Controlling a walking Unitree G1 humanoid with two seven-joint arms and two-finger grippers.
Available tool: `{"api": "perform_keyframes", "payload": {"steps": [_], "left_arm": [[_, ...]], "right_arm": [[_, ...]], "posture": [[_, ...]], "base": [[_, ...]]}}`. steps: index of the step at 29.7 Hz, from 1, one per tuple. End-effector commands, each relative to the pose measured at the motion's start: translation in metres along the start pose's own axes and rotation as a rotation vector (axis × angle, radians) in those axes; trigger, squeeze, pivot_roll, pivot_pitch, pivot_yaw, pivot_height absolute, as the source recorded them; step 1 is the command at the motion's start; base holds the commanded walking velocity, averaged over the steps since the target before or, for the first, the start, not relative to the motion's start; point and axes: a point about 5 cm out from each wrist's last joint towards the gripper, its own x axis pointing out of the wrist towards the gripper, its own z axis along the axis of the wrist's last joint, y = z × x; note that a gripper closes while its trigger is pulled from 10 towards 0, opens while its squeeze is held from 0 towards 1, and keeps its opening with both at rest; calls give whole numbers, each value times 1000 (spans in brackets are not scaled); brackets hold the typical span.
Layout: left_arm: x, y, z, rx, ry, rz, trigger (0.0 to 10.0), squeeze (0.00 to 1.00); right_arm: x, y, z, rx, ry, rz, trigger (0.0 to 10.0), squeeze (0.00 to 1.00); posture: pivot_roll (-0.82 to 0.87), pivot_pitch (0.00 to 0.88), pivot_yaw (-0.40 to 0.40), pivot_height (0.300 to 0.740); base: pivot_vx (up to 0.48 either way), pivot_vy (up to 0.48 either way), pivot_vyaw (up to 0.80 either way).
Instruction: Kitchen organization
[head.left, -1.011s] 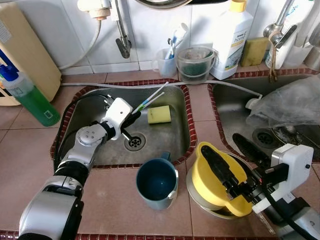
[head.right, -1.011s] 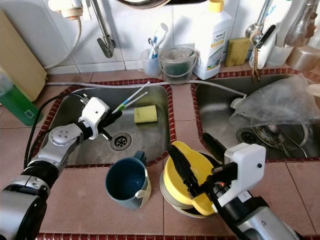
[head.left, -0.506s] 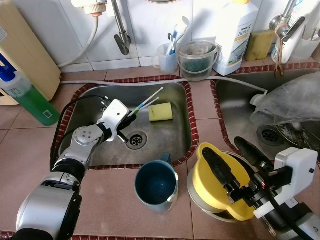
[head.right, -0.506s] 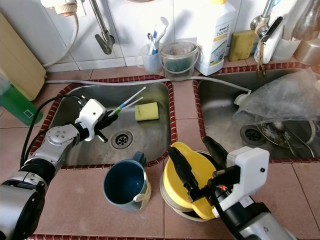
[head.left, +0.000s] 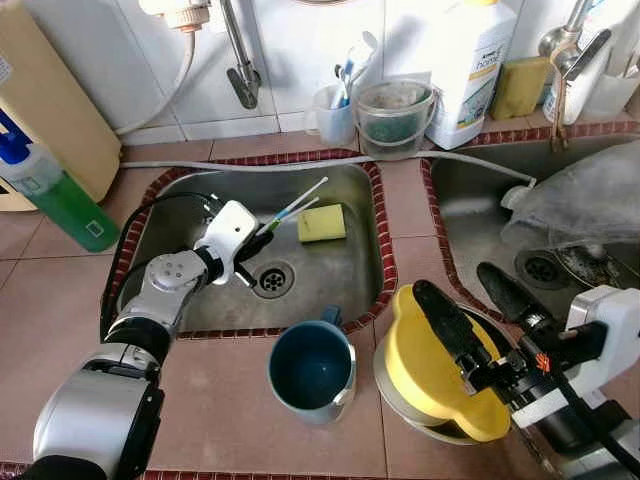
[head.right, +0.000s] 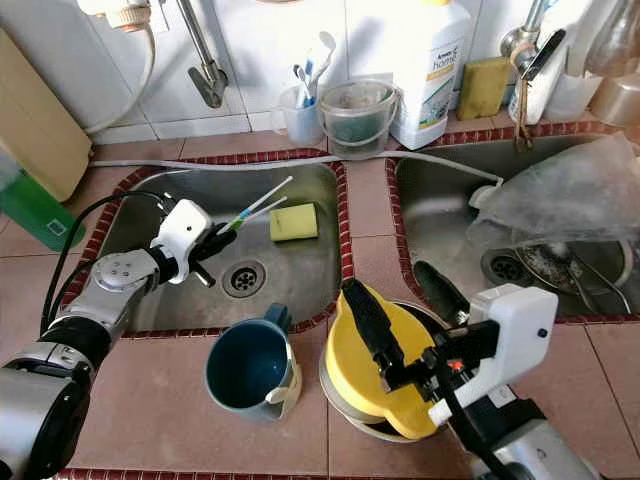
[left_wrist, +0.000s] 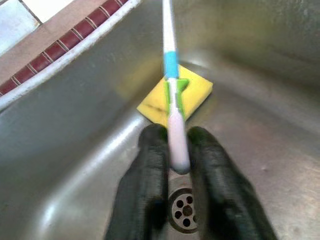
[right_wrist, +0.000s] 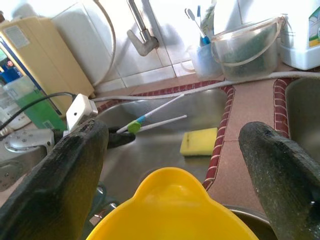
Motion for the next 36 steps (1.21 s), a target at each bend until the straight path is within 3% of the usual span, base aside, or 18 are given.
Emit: {"api": "perform_keyframes", "payload": {"steps": [1, 18, 21, 22, 25, 26, 27, 28, 29, 36], "left_arm": [[-4, 8, 0, -1, 9, 15, 10000, 1000], [-5, 11, 2, -12, -5, 23, 10000, 1000], [-5, 14, 5, -70, -26, 47, 10000, 1000], [-3, 17, 10, -148, -65, 65, 10000, 1000], [1, 21, 24, -216, -145, 86, 10000, 1000], [2, 22, 29, -244, -177, 97, 10000, 827], [3, 22, 31, -251, -191, 99, 10000, 239], [3, 22, 31, -251, -191, 99, 10000, 239], [4, 21, 35, -273, -232, 106, 10000, 0], [1, 15, 49, -332, -364, 166, 10000, 0]], "right_arm": [[-1, 4, 4, -3, -12, 14, 10000, 0], [3, 3, 5, -8, -15, 20, 10000, 0], [5, 2, 6, -13, -25, 20, 10000, 0], [7, 0, 7, -20, -32, 17, 10000, 0], [15, -4, 10, -36, -68, -5, 10000, 0], [20, -6, 11, -29, -89, -20, 10000, 0], [22, -7, 11, -26, -97, -25, 10000, 0], [22, -7, 11, -26, -97, -25, 10000, 0], [29, -8, 11, -24, -113, -31, 10000, 0], [49, -15, 11, -14, -150, -27, 10000, 0]], "posture": [[-392, 188, 184, 740], [-375, 188, 180, 740], [-367, 185, 178, 740], [-361, 181, 176, 740], [-342, 172, 171, 740], [-328, 166, 165, 740], [-328, 166, 165, 740], [-328, 166, 165, 740], [-304, 154, 156, 740], [-220, 121, 112, 740]], "base": [[0, 0, 0], [0, 0, 0], [0, 0, 0], [0, 0, 0], [0, 0, 0], [0, 0, 0], [0, 0, 0], [0, 0, 0], [0, 0, 0], [0, 0, 0]]}}
